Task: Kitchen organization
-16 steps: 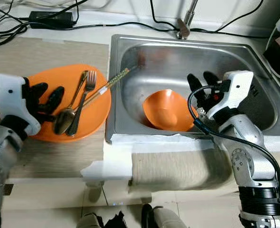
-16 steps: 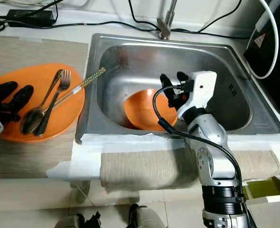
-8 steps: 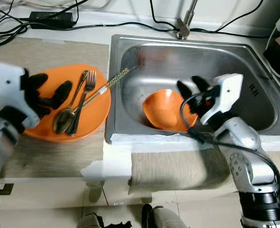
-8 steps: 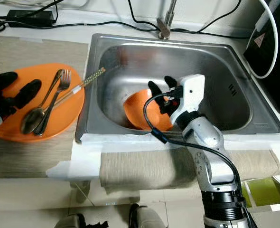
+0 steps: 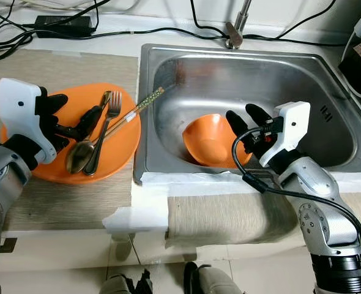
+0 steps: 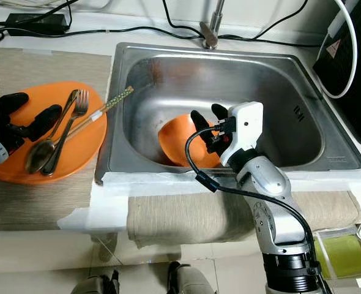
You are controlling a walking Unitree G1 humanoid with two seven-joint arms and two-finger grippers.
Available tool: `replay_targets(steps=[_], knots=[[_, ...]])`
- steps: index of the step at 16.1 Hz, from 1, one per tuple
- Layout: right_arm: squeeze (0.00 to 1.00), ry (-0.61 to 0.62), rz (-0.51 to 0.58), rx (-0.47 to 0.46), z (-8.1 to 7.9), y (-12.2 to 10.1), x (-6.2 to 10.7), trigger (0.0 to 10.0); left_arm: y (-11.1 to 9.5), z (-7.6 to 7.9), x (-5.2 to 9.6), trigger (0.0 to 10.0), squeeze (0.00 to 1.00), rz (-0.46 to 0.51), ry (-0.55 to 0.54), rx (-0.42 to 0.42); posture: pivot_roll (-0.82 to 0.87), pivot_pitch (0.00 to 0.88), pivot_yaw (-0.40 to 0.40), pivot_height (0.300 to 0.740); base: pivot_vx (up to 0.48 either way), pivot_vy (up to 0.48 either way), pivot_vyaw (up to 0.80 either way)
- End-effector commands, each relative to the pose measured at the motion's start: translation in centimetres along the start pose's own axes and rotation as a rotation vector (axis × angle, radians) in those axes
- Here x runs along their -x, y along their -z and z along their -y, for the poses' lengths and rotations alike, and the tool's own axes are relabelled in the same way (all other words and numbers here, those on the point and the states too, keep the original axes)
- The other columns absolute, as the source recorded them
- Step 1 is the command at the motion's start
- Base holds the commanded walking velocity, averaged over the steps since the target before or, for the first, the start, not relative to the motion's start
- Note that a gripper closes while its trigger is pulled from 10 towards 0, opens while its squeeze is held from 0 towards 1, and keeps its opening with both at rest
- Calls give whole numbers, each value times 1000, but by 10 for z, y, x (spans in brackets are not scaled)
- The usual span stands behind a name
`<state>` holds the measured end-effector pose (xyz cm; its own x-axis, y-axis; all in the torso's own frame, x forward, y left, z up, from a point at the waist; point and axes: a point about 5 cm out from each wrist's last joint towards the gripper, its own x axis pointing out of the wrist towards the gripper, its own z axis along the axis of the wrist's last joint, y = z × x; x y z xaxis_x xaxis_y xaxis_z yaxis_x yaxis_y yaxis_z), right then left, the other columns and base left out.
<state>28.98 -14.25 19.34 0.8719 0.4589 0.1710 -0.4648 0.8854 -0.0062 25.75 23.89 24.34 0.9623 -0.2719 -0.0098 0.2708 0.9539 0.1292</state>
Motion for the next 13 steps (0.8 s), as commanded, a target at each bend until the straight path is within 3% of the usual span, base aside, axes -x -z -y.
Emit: replay_targets(steps=[1, 13], knots=[[0, 0, -11, 7, 0, 0, 4, 10000, 0, 1, -1, 10000, 0, -17, 3, -15, -151, 198, -74, 740, 0, 0, 0], [0, 0, -20, 19, 3, -2, 3, 10000, 3, -2, -2, 10000, 0, -39, -49, -40, -145, 202, -91, 740, 0, 0, 0]])
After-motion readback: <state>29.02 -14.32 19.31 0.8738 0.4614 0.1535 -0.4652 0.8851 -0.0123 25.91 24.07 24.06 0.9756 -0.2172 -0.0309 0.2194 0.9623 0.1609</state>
